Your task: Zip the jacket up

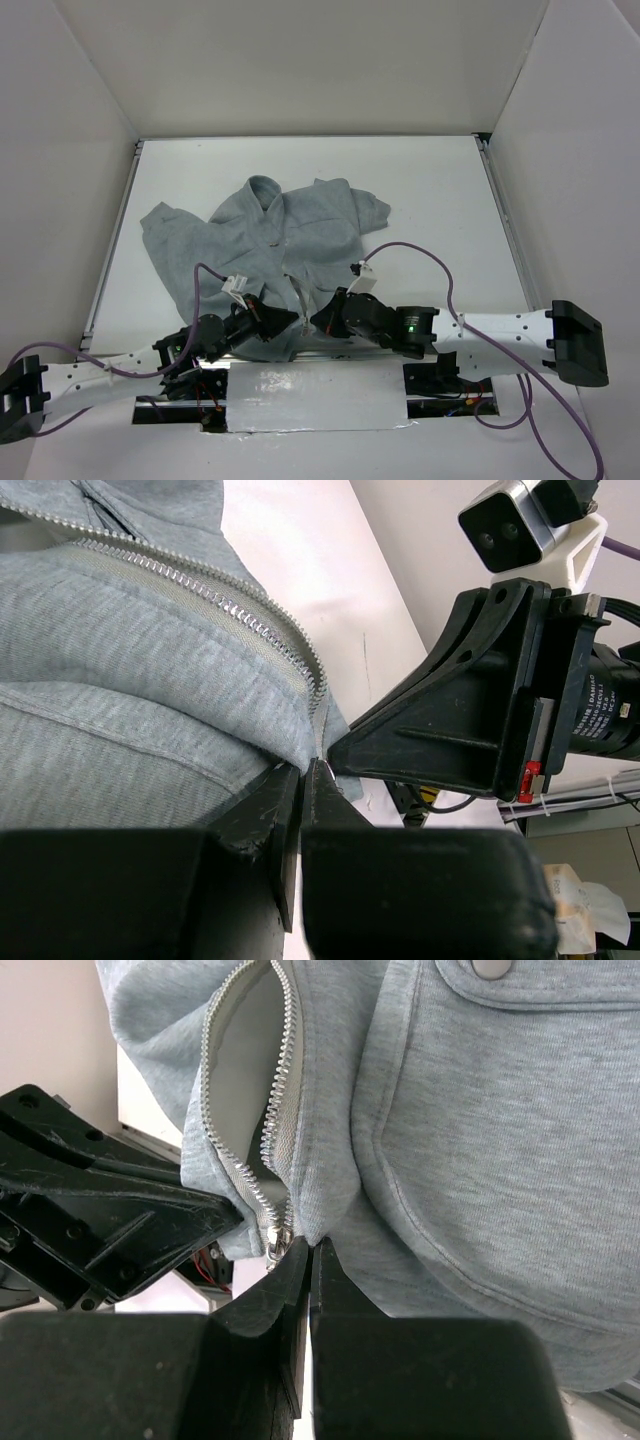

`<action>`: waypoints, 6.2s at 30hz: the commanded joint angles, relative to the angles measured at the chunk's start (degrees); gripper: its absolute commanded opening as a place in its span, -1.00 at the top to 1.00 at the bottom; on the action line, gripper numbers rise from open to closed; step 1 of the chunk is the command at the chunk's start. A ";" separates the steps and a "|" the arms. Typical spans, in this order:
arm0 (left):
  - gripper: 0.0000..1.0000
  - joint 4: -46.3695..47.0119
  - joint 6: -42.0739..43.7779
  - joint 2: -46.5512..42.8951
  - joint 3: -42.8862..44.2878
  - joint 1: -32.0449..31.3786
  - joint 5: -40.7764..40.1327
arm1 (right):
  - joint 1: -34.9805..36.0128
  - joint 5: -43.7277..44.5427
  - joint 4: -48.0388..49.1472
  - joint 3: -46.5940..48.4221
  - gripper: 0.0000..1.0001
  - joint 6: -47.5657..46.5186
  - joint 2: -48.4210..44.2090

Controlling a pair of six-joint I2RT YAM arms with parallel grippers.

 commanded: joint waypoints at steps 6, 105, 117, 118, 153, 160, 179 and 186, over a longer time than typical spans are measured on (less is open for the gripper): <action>1.00 8.46 1.88 2.60 -11.66 -0.75 2.01 | 0.69 4.28 2.55 1.16 1.00 -0.11 -1.01; 1.00 8.64 -9.46 27.65 -12.98 -0.84 -0.71 | -9.86 -22.87 7.12 -4.72 0.07 -13.21 1.18; 1.00 9.52 -8.93 28.26 -12.81 -0.84 -0.36 | -7.22 -26.39 17.41 -8.43 0.14 -9.43 10.05; 1.00 9.52 -8.84 28.26 -12.81 -0.84 -0.27 | -7.22 -26.31 17.85 -8.33 0.15 -9.43 10.67; 1.00 13.30 -7.70 32.66 -12.02 -0.84 0.96 | -7.22 -20.51 21.90 -6.84 0.88 -8.55 14.72; 1.00 13.91 -7.61 33.54 -11.84 -0.75 1.05 | -7.31 -20.15 22.16 -7.01 1.00 -8.64 13.05; 1.00 14.80 -7.26 34.86 -11.58 -0.83 1.40 | -7.22 -16.46 15.03 -0.95 1.00 -3.53 15.16; 1.00 14.18 -7.08 34.15 -11.58 -0.84 1.31 | -7.13 -16.90 13.90 -3.67 0.15 -6.09 9.02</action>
